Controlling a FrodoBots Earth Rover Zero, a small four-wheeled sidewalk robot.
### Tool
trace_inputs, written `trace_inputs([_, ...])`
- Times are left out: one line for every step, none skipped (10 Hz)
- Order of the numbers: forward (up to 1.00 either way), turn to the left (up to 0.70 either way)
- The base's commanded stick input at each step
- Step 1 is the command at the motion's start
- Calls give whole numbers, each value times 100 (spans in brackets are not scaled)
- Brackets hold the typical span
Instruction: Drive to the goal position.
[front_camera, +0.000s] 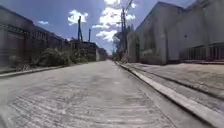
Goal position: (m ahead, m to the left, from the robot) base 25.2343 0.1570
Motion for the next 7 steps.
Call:
trace_inputs([100, 0])
trace_inputs([100, 1])
trace_inputs([100, 5])
trace_inputs([100, 6])
trace_inputs([100, 0])
trace_inputs([100, 2])
trace_inputs([100, 6])
